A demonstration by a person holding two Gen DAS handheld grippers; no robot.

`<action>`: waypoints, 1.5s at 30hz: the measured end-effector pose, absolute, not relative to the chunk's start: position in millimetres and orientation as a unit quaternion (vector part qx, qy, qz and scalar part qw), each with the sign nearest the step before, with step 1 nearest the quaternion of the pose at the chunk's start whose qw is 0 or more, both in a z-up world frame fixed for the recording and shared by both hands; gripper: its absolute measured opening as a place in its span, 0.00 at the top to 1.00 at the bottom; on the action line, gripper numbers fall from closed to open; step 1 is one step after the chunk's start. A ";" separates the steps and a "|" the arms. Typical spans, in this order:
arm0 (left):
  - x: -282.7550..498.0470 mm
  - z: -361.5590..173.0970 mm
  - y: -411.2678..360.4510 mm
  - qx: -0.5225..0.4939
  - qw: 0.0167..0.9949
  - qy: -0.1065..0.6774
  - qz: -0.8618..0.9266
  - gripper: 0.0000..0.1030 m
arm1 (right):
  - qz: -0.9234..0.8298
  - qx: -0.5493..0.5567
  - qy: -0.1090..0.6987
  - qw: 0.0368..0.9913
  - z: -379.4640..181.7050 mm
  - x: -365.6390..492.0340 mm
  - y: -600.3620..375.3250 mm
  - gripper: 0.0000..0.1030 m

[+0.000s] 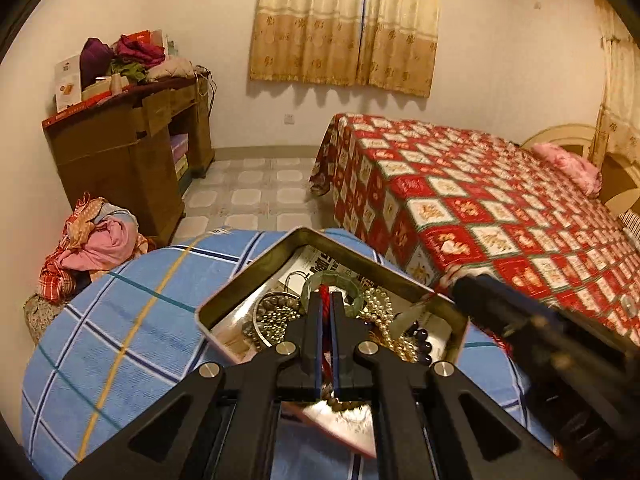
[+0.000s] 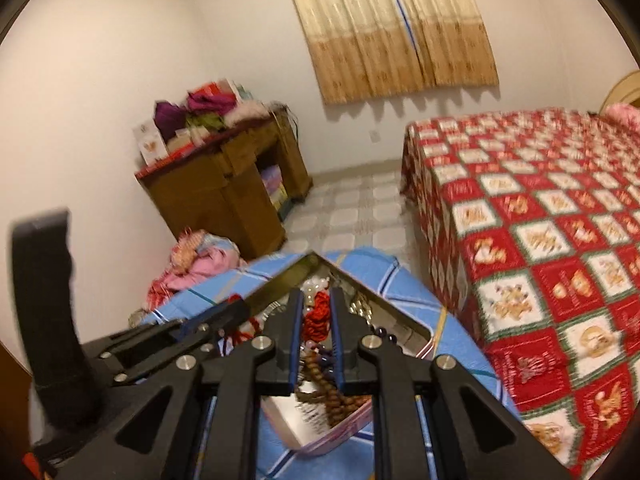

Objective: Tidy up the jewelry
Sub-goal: 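Open both tools to release the items into the tin, then withdraw both open tools from the tin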

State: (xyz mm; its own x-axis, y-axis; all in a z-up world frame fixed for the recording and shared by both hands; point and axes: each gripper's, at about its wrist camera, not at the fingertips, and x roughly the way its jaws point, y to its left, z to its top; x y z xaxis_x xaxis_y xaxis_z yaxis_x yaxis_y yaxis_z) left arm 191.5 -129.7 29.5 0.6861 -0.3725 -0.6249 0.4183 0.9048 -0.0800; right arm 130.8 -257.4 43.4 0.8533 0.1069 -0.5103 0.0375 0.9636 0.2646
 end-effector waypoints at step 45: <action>48.2 17.1 18.2 0.058 0.942 0.330 -0.015 0.25 | -0.045 0.131 0.279 0.950 24.3 13.9 -186.3 0.05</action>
